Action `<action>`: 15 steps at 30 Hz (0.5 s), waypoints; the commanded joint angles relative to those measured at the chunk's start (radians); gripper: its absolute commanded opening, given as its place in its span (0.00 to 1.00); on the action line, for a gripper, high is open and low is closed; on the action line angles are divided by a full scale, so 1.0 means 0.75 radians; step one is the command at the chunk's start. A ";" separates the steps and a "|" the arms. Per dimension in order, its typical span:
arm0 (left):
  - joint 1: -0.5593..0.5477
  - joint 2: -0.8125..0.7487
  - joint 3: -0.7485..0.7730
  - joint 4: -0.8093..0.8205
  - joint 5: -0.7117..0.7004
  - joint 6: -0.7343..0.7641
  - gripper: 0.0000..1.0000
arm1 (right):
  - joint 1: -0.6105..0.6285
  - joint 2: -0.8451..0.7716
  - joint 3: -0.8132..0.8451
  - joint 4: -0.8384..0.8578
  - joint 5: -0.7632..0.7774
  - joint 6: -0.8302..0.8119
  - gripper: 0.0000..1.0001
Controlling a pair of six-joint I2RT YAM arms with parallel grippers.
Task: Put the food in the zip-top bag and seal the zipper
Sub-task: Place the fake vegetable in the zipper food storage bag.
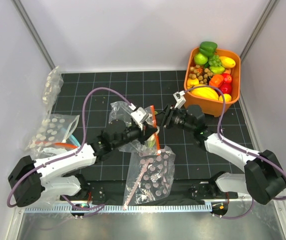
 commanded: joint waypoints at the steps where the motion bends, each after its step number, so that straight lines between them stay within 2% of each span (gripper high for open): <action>1: 0.007 -0.072 -0.044 0.214 0.003 0.004 0.00 | 0.037 -0.024 0.075 -0.028 0.024 -0.094 0.10; 3: 0.007 -0.084 -0.064 0.249 -0.035 0.002 0.00 | 0.037 -0.042 0.073 -0.054 0.061 -0.118 0.23; 4: 0.005 -0.092 -0.084 0.270 -0.054 -0.006 0.00 | 0.037 -0.057 0.069 -0.072 0.083 -0.128 0.25; 8: 0.009 -0.111 -0.109 0.294 -0.130 -0.033 0.00 | 0.037 -0.112 0.085 -0.199 0.198 -0.190 0.27; 11: 0.015 -0.125 -0.138 0.327 -0.183 -0.049 0.00 | 0.037 -0.122 0.090 -0.228 0.204 -0.196 0.28; 12: 0.017 -0.123 -0.142 0.325 -0.254 -0.057 0.00 | 0.035 -0.118 0.094 -0.238 0.202 -0.194 0.28; 14: 0.031 -0.115 -0.158 0.333 -0.320 -0.086 0.00 | 0.037 -0.100 0.114 -0.261 0.214 -0.198 0.20; 15: 0.037 -0.101 -0.158 0.331 -0.354 -0.098 0.00 | 0.035 -0.092 0.124 -0.301 0.227 -0.200 0.08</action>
